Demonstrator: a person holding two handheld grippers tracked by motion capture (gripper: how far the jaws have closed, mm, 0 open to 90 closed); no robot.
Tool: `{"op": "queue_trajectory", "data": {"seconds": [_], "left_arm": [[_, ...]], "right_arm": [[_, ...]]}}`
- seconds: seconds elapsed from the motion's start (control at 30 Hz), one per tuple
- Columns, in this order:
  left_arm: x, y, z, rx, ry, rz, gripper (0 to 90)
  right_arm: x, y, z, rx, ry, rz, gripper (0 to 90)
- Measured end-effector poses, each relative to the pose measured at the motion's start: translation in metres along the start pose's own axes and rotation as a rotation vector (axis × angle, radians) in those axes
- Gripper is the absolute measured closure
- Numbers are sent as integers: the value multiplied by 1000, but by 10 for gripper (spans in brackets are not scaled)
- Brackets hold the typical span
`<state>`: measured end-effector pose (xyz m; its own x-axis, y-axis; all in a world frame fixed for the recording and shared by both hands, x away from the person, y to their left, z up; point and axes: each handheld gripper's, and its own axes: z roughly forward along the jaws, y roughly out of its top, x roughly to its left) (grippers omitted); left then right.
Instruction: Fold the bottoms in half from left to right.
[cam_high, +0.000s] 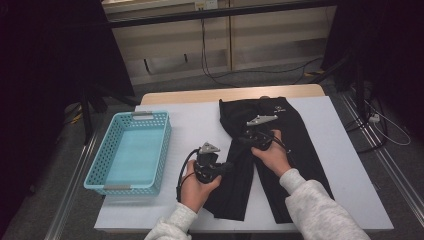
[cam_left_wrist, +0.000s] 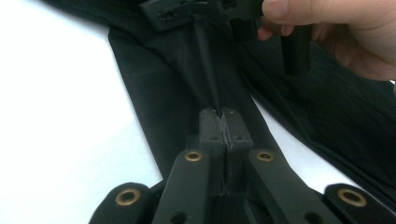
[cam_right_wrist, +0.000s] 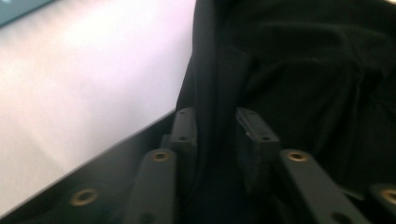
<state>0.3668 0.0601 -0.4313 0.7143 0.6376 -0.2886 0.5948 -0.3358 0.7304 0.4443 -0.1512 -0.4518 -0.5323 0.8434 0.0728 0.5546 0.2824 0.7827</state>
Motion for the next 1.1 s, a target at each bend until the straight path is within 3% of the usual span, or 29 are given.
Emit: {"op": "queue_trajectory", "data": {"seconds": [0.1,0.3,0.5,0.57,0.6,0.67,1.1], "left_arm": [[0,-1,2,8,-5,-1,891],[-1,-2,1,7,-6,6,891],[0,0,-2,-2,-8,4,891],[0,0,-3,-10,-7,1,891],[0,1,-3,-13,-7,4,891],[0,2,-5,-17,-9,4,891],[-1,14,-8,-52,-58,-24,891]], "right_arm": [[4,6,5,-8,-34,-39,580],[12,22,22,-22,-46,-66,579],[17,29,33,-5,-26,-90,757],[16,32,33,-23,4,-71,795],[16,33,33,-20,1,-74,856],[15,35,33,-15,14,-83,892],[-3,45,7,-53,44,-9,898]]}}
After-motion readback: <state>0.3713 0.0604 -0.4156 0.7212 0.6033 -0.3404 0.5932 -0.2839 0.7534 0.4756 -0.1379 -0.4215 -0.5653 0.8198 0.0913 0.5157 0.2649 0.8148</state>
